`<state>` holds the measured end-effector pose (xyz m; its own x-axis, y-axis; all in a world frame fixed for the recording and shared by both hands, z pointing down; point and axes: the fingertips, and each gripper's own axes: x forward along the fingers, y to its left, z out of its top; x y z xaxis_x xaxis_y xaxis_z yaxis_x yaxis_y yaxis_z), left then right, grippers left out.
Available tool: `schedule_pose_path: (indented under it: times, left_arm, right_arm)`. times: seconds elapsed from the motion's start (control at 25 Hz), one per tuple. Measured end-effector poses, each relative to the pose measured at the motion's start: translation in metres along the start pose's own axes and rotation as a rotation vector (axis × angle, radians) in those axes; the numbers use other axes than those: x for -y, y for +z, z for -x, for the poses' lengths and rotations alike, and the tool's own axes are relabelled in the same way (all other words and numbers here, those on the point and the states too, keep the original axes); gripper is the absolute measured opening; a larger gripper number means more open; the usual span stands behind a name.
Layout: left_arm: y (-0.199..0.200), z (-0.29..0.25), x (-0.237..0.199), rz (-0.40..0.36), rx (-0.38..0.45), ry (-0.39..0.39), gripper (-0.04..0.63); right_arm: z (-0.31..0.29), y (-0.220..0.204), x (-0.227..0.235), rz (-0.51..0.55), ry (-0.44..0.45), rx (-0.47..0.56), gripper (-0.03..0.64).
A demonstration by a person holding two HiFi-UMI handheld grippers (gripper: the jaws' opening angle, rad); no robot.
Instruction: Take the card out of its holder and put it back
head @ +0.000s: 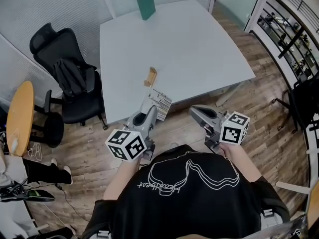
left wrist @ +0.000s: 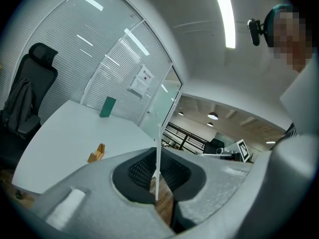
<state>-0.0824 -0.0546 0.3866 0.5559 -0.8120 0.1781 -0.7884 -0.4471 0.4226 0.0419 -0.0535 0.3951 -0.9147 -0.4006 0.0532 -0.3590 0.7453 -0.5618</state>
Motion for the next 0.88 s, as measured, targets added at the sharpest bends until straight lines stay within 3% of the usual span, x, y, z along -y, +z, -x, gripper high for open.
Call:
schedule_pose_path:
  times: [0.4,0.88]
  left_arm:
    - [0.013,-0.014,-0.018,-0.012,0.012,-0.001,0.026]
    - [0.045,-0.053,-0.081,-0.034,0.024,0.055,0.026]
  right_arm:
    - [-0.012,0.006,0.011,0.002,-0.02,-0.005,0.009]
    - [-0.051,0.026,0.049,-0.014,-0.039,-0.005,0.009]
